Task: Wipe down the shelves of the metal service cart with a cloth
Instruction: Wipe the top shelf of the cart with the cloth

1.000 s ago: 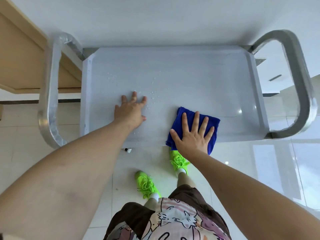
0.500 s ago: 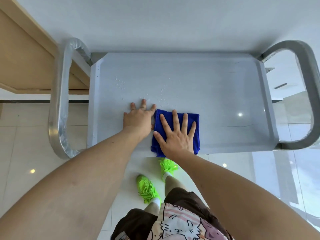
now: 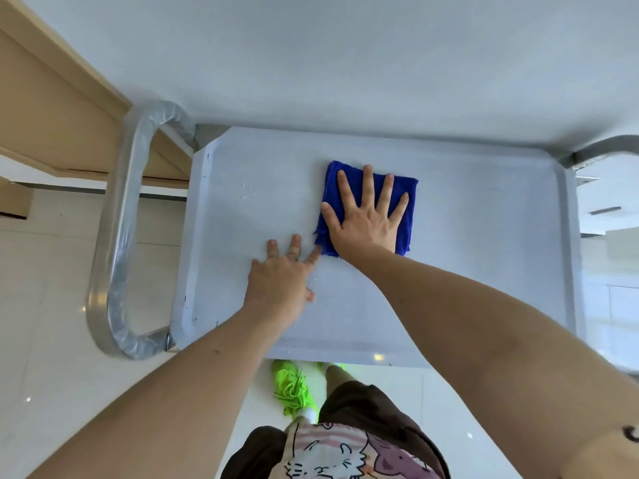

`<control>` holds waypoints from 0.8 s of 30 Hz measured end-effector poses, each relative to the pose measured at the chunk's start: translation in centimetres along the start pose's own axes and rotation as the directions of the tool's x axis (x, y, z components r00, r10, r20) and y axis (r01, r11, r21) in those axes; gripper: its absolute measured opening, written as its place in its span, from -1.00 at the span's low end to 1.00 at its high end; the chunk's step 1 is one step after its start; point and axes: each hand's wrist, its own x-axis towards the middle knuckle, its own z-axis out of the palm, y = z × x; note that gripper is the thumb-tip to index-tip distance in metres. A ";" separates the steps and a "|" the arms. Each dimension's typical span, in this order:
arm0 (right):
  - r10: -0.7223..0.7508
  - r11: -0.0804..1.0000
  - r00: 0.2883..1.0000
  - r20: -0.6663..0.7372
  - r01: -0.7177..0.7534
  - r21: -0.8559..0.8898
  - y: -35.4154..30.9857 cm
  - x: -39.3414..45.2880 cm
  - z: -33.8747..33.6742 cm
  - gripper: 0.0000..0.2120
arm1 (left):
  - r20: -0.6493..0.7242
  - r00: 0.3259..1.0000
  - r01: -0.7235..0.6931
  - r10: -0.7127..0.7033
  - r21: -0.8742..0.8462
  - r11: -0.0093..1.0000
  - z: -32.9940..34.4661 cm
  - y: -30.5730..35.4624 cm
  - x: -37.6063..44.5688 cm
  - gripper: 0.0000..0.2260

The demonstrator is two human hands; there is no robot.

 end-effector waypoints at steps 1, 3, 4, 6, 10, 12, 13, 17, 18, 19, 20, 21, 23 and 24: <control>-0.003 1.000 1.000 -0.003 0.003 -0.003 -0.1 0.9 -0.2 -0.35 | 0.003 1.000 -0.001 0.001 0.003 1.000 0.0 0.0 0.1 -0.25; -0.016 1.000 1.000 -0.012 0.016 -0.008 -0.5 2.9 -0.7 -0.34 | 0.005 1.000 -0.001 0.001 0.001 1.000 -0.1 -0.1 0.2 -0.25; -0.024 1.000 1.000 -0.016 0.024 -0.008 -0.7 3.8 -1.0 -0.33 | 0.004 1.000 0.000 0.000 -0.005 1.000 -0.1 -0.1 0.2 -0.26; -0.040 0.999 0.999 -0.027 0.040 -0.012 -0.9 5.2 -1.3 -0.33 | -0.008 1.000 0.003 -0.003 -0.013 1.000 0.1 -0.1 0.0 -0.26; -0.055 0.998 0.998 -0.027 0.054 -0.032 -1.2 5.6 -1.6 -0.31 | -0.009 1.000 0.011 -0.011 -0.038 0.999 0.0 -0.1 -0.3 -0.29; -0.056 0.998 0.998 -0.015 0.055 -0.043 -1.1 5.3 -1.7 -0.30 | -0.004 1.000 0.012 -0.013 -0.052 0.999 -0.2 0.0 -0.4 -0.29; -0.057 0.997 0.998 -0.004 0.057 -0.045 -1.0 5.0 -1.8 -0.30 | -0.004 1.000 0.009 -0.009 -0.051 0.999 -0.2 0.0 -0.5 -0.30; -0.049 0.998 0.998 0.025 0.050 -0.030 -0.6 2.2 -1.4 -0.30 | -0.020 0.999 -0.028 0.028 0.005 1.000 0.3 -0.3 -1.0 -0.31; -0.045 0.998 0.999 0.025 0.046 -0.030 -0.4 1.0 -1.1 -0.31 | -0.024 0.999 -0.030 0.030 0.006 1.000 0.4 -0.5 -0.9 -0.31; -0.040 0.999 0.999 0.025 0.040 -0.032 -0.3 -0.2 -0.7 -0.31 | -0.024 0.999 -0.033 0.033 0.002 0.999 0.5 -0.6 -0.8 -0.32; -0.030 0.999 0.999 0.025 0.031 -0.033 -0.1 -1.6 -0.4 -0.32 | -0.024 0.999 -0.038 0.038 0.001 0.999 0.5 -0.7 -0.6 -0.34; -0.016 0.999 1.000 0.027 0.017 -0.032 0.0 -3.0 0.0 -0.33 | -0.023 0.999 -0.043 0.043 0.007 0.999 0.6 -0.8 -0.5 -0.35; 0.023 1.000 0.999 0.040 -0.022 -0.014 0.0 -6.1 0.8 -0.35 | -0.020 0.999 -0.048 0.048 0.024 0.999 0.7 -0.9 -0.6 -0.35; 0.040 0.999 0.998 0.043 -0.040 -0.006 -0.1 -7.7 1.2 -0.36 | -0.024 0.999 -0.048 0.049 0.027 0.998 0.8 -1.0 -0.8 -0.33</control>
